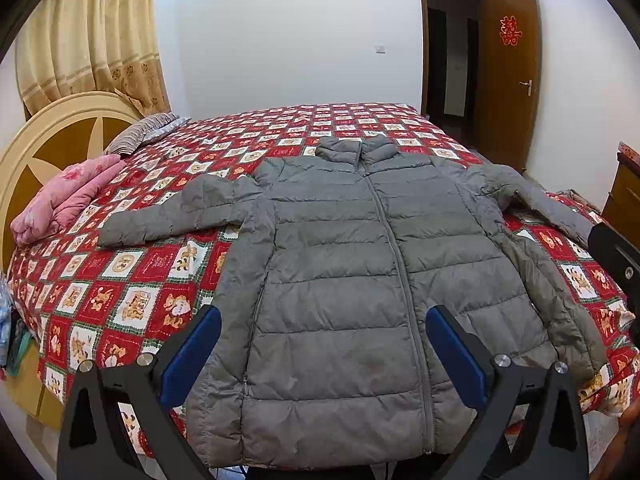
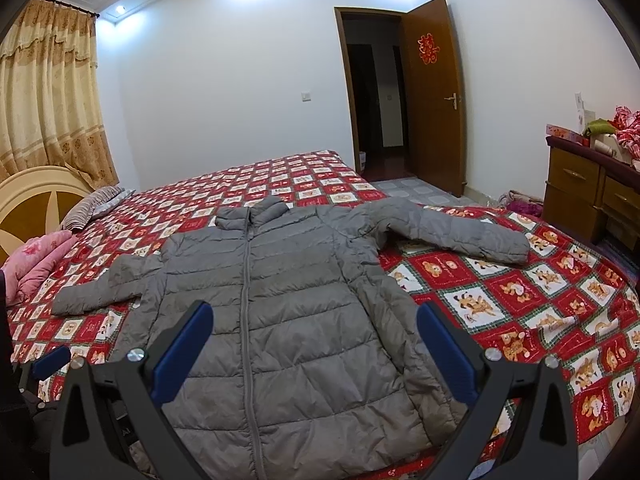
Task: Fold large clothes
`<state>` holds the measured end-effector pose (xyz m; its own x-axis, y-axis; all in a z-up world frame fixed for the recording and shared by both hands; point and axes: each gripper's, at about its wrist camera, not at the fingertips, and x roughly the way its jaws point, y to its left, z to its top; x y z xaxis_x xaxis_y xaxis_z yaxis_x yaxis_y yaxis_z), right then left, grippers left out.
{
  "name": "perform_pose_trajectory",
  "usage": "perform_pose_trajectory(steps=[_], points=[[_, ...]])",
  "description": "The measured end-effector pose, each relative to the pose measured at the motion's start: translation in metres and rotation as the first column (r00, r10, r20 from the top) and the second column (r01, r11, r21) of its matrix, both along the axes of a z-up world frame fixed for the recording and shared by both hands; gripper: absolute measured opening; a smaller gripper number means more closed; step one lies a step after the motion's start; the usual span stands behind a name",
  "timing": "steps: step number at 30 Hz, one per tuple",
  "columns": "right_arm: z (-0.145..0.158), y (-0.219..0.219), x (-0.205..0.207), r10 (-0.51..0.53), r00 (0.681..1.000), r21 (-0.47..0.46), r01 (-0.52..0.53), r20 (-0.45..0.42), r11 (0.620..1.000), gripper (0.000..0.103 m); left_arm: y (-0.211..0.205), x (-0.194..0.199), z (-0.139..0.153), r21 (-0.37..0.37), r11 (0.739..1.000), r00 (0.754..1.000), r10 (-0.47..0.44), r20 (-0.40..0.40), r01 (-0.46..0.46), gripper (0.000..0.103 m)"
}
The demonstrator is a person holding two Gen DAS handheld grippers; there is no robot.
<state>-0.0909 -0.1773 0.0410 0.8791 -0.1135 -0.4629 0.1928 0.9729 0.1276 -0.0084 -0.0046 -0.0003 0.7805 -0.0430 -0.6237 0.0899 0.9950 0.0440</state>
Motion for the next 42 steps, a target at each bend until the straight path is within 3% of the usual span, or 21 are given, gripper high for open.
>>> perform_pose_trajectory(steps=[42], points=[[-0.0013,-0.0017,-0.0017,-0.007,1.0,-0.004,0.007,0.0,1.0,0.103,-0.0026,0.0011,-0.0003,-0.009,1.0,1.0,-0.001,-0.009,0.001,0.102]])
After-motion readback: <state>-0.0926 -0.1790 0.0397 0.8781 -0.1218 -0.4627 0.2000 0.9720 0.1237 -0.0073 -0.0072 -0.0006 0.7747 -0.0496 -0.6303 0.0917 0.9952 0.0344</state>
